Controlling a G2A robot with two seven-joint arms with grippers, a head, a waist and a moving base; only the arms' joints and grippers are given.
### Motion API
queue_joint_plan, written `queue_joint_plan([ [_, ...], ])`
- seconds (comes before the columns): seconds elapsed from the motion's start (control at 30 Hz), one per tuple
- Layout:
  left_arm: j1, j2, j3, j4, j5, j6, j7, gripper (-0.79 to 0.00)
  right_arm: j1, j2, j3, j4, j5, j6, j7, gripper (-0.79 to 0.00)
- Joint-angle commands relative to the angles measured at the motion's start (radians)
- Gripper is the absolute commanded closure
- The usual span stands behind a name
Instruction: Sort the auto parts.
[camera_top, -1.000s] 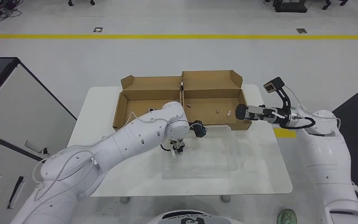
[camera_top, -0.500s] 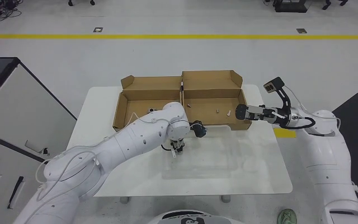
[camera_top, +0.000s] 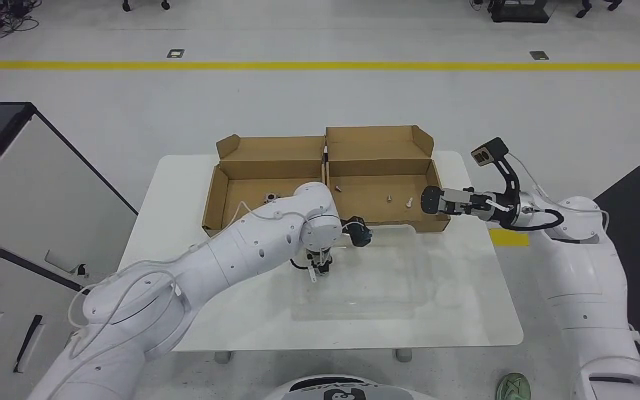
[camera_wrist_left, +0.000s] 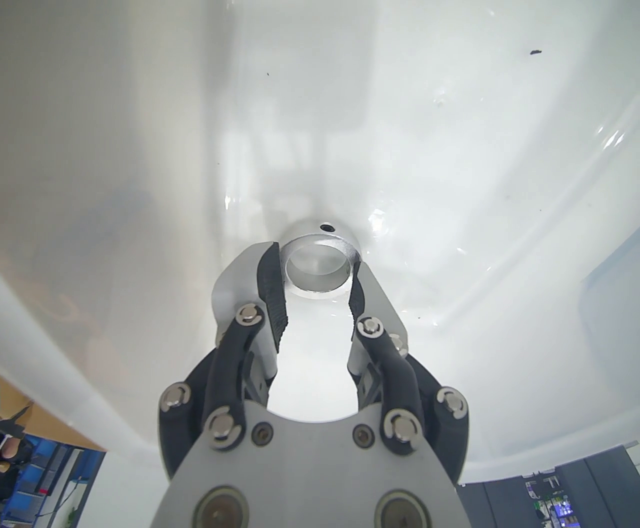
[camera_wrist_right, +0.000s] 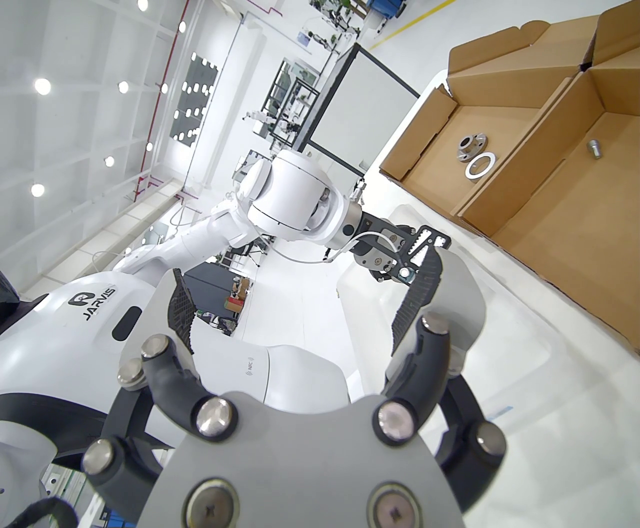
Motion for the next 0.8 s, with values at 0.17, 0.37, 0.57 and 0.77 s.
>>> queue_joint_plan([
  [0.17, 0.006, 0.001, -0.01, -0.005, 0.019, 0.01, 0.002, -0.314, 0.0, 0.0, 0.0, 0.0, 0.0, 0.0, 0.0, -0.785],
  [0.37, 0.017, 0.008, -0.014, -0.042, 0.052, 0.024, -0.007, -0.305, 0.0, 0.0, 0.0, 0.0, 0.0, 0.0, 0.0, -0.785],
  [0.57, 0.032, 0.019, -0.026, -0.081, 0.079, 0.031, -0.011, -0.296, 0.0, 0.0, 0.0, 0.0, 0.0, 0.0, 0.0, -0.785],
  [0.77, 0.043, 0.028, -0.038, -0.098, 0.09, 0.027, -0.02, -0.292, 0.0, 0.0, 0.0, 0.0, 0.0, 0.0, 0.0, -0.785],
])
